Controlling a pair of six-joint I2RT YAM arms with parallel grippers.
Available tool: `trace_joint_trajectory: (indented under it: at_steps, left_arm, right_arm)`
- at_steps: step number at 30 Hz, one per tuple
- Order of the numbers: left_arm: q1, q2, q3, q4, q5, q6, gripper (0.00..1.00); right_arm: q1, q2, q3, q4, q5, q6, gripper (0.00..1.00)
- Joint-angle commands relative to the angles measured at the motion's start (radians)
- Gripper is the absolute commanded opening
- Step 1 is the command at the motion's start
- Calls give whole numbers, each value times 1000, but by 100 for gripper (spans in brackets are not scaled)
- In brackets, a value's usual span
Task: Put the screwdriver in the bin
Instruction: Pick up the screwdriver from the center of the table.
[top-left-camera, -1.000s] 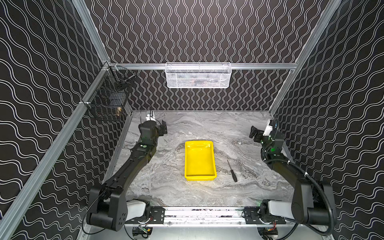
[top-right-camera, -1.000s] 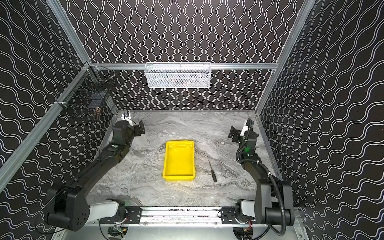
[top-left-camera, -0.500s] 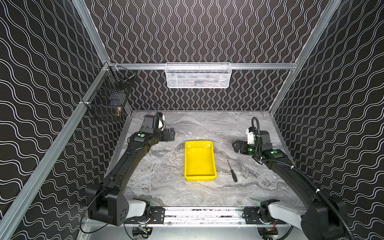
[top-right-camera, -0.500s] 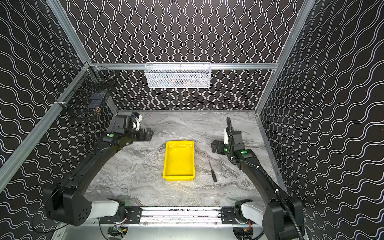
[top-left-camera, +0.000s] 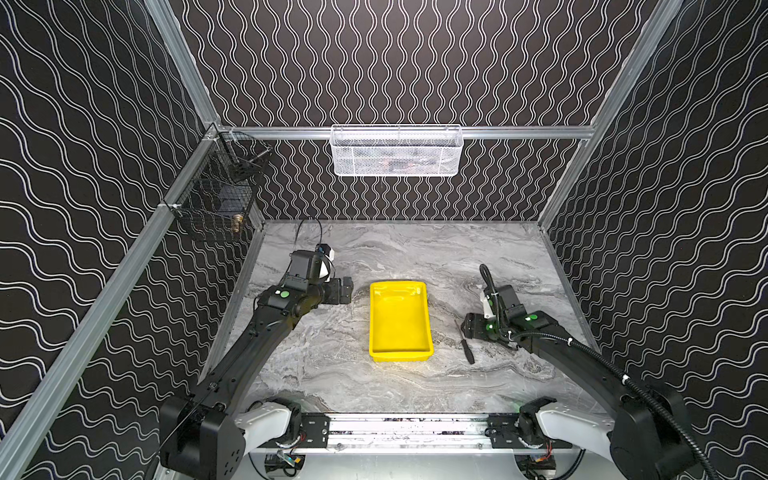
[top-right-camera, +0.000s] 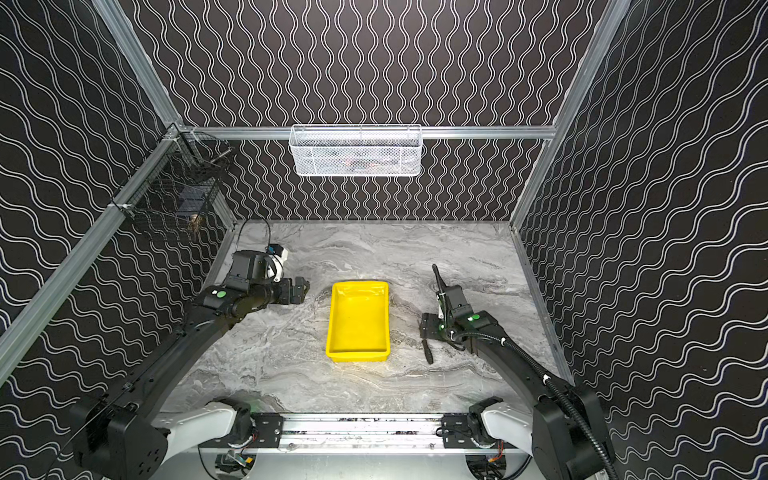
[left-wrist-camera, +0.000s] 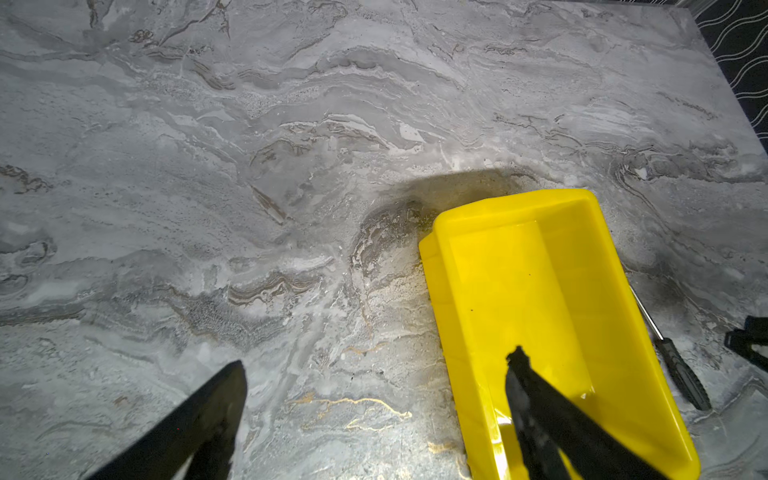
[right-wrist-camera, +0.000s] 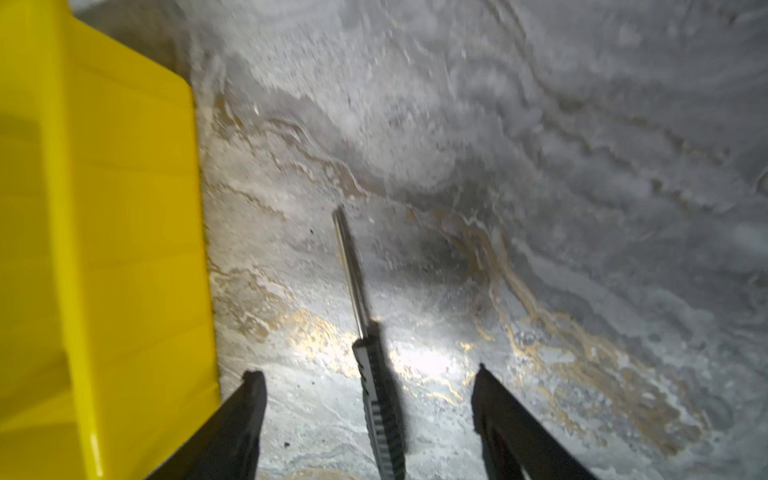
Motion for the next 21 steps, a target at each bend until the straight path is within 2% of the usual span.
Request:
trace_joint_trajectory:
  at_steps: [1,7,21]
  left_arm:
    - [-12,1,-1,17,-47,20,99]
    - [-28,-23,-13,32,-66,18,99]
    - [-43,-33,-21,35,-101,20,99]
  right_arm:
    - [24,-23,-35,-13,9,60,74]
    - [76,-17,-52,-18,52,70,72]
    - [140,90,-80,40,72,73,57]
